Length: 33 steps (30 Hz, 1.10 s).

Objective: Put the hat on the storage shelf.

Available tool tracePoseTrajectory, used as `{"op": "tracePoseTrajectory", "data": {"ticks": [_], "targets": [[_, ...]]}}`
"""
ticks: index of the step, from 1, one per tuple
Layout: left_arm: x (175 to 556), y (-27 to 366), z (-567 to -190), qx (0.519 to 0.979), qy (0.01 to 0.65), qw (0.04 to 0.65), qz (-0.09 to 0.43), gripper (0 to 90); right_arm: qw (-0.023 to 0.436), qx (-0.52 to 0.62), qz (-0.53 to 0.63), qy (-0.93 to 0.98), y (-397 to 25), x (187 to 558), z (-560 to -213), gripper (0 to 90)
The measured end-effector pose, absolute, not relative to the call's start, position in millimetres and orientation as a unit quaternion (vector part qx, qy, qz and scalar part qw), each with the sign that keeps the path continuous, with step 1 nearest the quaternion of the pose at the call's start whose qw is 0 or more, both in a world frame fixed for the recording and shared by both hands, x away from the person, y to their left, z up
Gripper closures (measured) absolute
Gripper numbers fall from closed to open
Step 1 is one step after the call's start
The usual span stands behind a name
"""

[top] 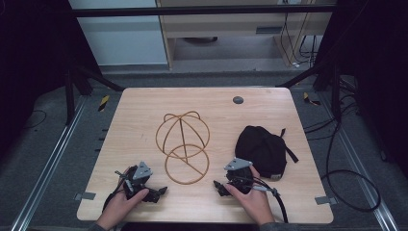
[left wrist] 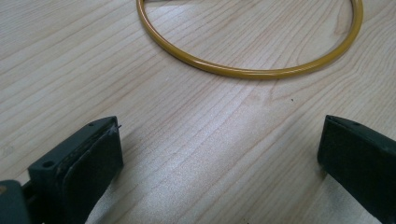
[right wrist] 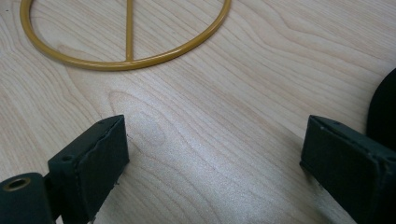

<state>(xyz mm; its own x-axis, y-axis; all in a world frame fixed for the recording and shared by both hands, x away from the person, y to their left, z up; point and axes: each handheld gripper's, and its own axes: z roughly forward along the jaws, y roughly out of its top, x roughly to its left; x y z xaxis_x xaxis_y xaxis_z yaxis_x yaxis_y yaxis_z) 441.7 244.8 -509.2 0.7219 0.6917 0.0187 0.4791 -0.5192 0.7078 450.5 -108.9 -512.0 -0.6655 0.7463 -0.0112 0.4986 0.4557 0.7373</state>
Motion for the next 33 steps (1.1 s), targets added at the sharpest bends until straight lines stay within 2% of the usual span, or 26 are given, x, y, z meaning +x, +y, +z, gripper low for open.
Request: {"op": "tracePoseTrajectory", "data": {"ticks": [11, 15, 21, 31, 33], "targets": [[441.8, 244.9, -509.0, 0.859, 0.341, 0.352, 0.151, 0.0, 0.171, 0.386, 0.36, 0.832, -108.7, 448.4, -511.0, 7.8], [441.7, 244.9, -509.1, 0.859, 0.341, 0.352, 0.151, 0.0, 0.159, 0.398, 0.34, 0.837, -110.0, 445.8, -502.2, 10.5], [441.5, 244.9, -509.1, 0.859, 0.341, 0.352, 0.151, 0.0, 0.179, 0.4, 0.357, 0.825, -118.4, 426.9, -476.2, 9.8], [441.3, 244.9, -509.1, 0.859, 0.341, 0.352, 0.152, 0.0, 0.223, 0.411, 0.34, 0.816, -136.7, 408.5, -461.2, 10.3], [440.8, 244.8, -509.1, 0.858, 0.341, 0.352, 0.152, 0.0, 0.226, 0.415, 0.343, 0.812, -142.6, 405.9, -458.7, 19.1]]}}
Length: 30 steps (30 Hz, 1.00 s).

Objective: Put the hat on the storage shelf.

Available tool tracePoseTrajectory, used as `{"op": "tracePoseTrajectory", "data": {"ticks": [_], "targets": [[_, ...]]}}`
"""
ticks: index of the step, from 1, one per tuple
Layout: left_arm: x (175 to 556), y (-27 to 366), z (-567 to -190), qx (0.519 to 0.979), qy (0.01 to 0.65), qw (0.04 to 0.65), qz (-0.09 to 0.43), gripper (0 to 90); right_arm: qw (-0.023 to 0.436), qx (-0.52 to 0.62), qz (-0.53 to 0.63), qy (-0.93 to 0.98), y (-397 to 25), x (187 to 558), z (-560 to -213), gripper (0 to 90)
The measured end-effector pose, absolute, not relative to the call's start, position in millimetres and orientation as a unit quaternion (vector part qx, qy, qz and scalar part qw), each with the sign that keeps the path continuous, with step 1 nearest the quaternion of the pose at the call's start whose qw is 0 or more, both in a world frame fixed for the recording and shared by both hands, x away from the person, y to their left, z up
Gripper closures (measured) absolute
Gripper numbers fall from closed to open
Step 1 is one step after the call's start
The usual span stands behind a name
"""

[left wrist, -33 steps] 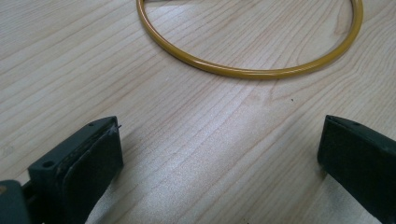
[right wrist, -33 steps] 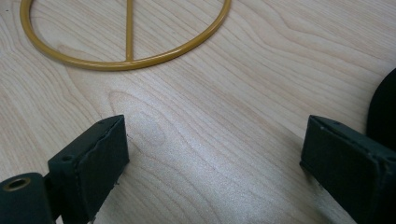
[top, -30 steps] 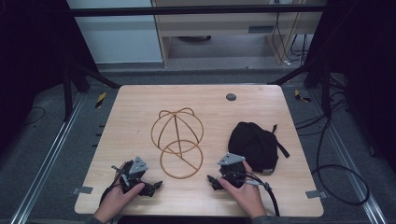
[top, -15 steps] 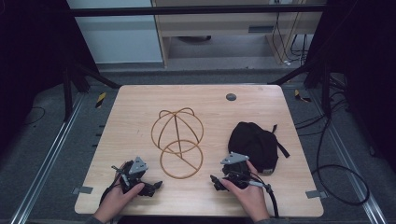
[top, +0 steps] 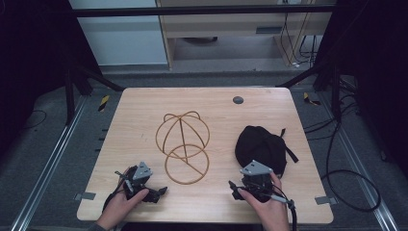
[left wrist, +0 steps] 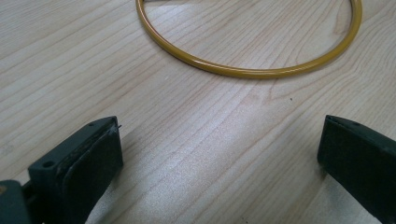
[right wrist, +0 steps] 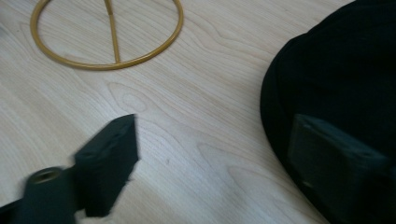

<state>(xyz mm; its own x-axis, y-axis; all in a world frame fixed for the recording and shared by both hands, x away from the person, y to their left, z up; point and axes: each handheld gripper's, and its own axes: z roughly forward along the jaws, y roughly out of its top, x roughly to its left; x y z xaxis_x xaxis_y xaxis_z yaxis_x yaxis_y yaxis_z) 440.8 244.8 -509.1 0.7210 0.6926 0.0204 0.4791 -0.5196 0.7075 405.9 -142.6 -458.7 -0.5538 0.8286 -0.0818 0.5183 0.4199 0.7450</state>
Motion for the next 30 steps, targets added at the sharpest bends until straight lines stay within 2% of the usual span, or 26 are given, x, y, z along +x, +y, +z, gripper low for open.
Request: {"op": "tracePoseTrajectory", "data": {"ticks": [3, 9, 14, 17, 20, 23, 26, 30], "targets": [[440.6, 244.8, -509.1, 0.858, 0.341, 0.352, 0.152, 0.0, 0.219, 0.418, 0.345, 0.811, -151.3, 402.5, -451.1, 15.4], [440.5, 244.9, -509.1, 0.858, 0.341, 0.352, 0.151, 0.0, 0.238, 0.439, 0.334, 0.799, -163.0, 402.5, -440.0, 11.7], [440.6, 245.3, -509.3, 0.859, 0.339, 0.354, 0.15, 0.0, 0.236, 0.441, 0.306, 0.81, -172.1, 412.3, -427.8, 12.0], [440.5, 245.3, -509.2, 0.859, 0.339, 0.353, 0.15, 0.0, 0.239, 0.425, 0.289, 0.824, -177.2, 417.6, -417.3, 23.2], [440.4, 245.5, -509.1, 0.859, 0.339, 0.353, 0.15, 0.0, 0.244, 0.416, 0.266, 0.835, -179.8, 423.4, -406.6, 22.9], [440.4, 245.6, -509.1, 0.859, 0.339, 0.353, 0.15, 0.0, 0.228, 0.417, 0.26, 0.841, -184.1, 432.8, -394.4, 18.9], [440.1, 245.9, -509.2, 0.86, 0.338, 0.353, 0.149, 0.0, 0.233, 0.415, 0.24, 0.846, -187.2, 443.7, -382.7, 16.1], [439.7, 246.8, -509.1, 0.861, 0.335, 0.353, 0.148, 0.0, 0.221, 0.411, 0.225, 0.855, -189.8, 458.9, -370.1, 16.8]]}}
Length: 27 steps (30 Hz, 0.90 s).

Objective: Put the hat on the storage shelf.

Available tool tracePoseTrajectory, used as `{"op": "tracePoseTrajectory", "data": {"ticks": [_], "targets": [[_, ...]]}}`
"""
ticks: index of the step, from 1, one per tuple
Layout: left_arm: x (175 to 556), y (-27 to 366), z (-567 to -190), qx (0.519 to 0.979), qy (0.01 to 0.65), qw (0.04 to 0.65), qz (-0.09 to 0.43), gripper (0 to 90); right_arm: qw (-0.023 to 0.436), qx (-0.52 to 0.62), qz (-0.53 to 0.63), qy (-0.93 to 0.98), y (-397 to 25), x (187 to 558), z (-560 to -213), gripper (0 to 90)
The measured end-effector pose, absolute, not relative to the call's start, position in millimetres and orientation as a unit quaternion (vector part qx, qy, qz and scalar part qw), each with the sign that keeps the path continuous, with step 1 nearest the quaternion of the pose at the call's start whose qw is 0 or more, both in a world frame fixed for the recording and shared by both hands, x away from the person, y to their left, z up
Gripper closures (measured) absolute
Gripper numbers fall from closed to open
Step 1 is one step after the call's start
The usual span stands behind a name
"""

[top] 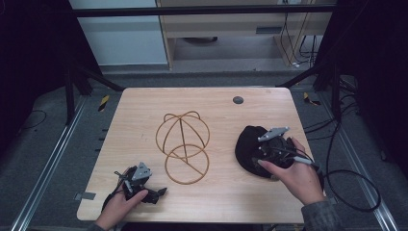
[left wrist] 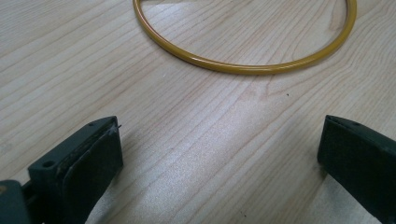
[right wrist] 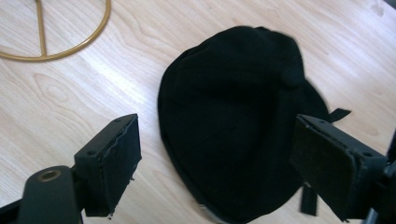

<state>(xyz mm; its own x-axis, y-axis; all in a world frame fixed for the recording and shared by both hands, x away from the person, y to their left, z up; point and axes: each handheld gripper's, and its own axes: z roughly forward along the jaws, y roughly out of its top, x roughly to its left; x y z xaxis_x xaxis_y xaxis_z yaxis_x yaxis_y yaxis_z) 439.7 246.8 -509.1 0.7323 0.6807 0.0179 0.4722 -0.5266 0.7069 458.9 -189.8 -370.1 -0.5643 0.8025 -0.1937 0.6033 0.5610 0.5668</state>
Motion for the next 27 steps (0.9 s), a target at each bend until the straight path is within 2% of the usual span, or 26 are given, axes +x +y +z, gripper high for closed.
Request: {"op": "tracePoseTrajectory", "data": {"ticks": [3, 7, 14, 17, 22, 24, 27], "targets": [[439.8, 246.8, -509.1, 0.861, 0.335, 0.353, 0.147, 0.0, 0.212, 0.407, 0.218, 0.862, -192.1, 469.6, -361.1, 21.5], [439.6, 246.8, -509.1, 0.861, 0.335, 0.353, 0.148, 0.0, 0.198, 0.403, 0.211, 0.868, -194.4, 483.9, -353.0, 22.4], [439.5, 246.6, -509.3, 0.86, 0.336, 0.354, 0.148, 0.0, 0.19, 0.402, 0.195, 0.874, -199.3, 503.7, -344.8, 21.9], [439.7, 246.7, -509.2, 0.86, 0.335, 0.354, 0.149, 0.0, 0.174, 0.405, 0.195, 0.876, -204.0, 516.4, -340.0, 22.0], [439.8, 246.7, -509.2, 0.86, 0.335, 0.354, 0.149, 0.0, 0.168, 0.401, 0.187, 0.881, -204.5, 523.1, -338.4, 22.6], [439.7, 246.7, -509.2, 0.86, 0.335, 0.354, 0.149, 0.0, 0.147, 0.403, 0.207, 0.879, -206.1, 527.8, -337.8, 22.1], [439.7, 246.7, -509.2, 0.86, 0.335, 0.354, 0.149, 0.0, 0.152, 0.405, 0.203, 0.879, -206.9, 530.1, -339.5, 21.9]]}}
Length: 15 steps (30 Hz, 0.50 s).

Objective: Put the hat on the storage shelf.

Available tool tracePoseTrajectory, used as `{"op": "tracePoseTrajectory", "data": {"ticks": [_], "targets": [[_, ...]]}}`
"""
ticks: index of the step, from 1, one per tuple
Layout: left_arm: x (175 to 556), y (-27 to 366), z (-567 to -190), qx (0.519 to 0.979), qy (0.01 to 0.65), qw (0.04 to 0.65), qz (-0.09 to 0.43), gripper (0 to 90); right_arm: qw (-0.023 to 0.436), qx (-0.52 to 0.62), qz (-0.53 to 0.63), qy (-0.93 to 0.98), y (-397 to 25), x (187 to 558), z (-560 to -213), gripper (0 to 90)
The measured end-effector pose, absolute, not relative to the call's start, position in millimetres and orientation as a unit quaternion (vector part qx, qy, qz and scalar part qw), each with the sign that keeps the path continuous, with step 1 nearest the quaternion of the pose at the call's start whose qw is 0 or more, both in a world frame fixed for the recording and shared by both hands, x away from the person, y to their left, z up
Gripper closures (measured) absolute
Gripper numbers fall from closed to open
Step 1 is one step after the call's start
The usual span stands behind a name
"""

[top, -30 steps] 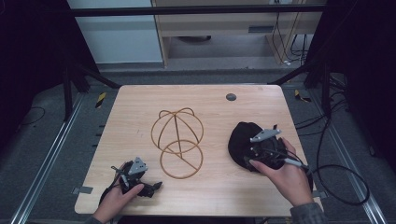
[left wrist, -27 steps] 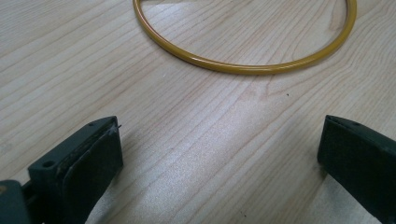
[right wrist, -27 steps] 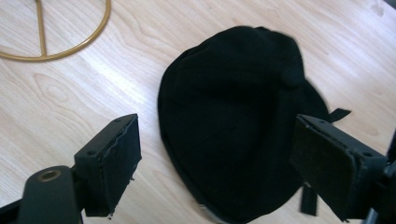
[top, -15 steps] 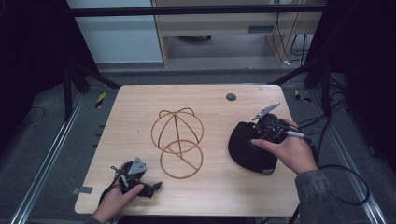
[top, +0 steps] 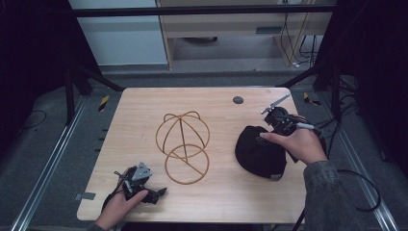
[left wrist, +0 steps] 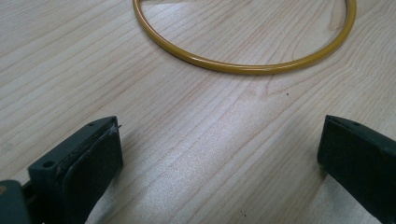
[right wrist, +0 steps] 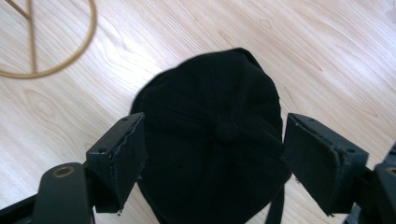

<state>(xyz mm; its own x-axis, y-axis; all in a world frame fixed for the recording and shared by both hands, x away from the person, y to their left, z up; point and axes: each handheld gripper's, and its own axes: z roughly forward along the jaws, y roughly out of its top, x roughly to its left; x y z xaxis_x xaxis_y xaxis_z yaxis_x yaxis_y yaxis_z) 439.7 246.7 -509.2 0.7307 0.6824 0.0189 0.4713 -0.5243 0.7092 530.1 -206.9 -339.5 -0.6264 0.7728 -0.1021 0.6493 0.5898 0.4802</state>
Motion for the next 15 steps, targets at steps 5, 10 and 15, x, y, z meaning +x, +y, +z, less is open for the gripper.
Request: {"op": "tracePoseTrajectory", "data": {"ticks": [5, 10, 15], "targets": [[439.7, 246.7, -509.2, 0.86, 0.335, 0.354, 0.149, 0.0, 0.141, 0.408, 0.195, 0.881, -208.8, 536.2, -345.9, 25.2], [439.6, 246.6, -509.2, 0.86, 0.335, 0.354, 0.149, 0.0, 0.136, 0.411, 0.181, 0.883, -207.8, 545.3, -356.2, 25.4], [439.4, 246.5, -509.3, 0.86, 0.336, 0.355, 0.149, 0.0, 0.12, 0.418, 0.17, 0.884, -208.6, 554.5, -367.5, 24.9]]}}
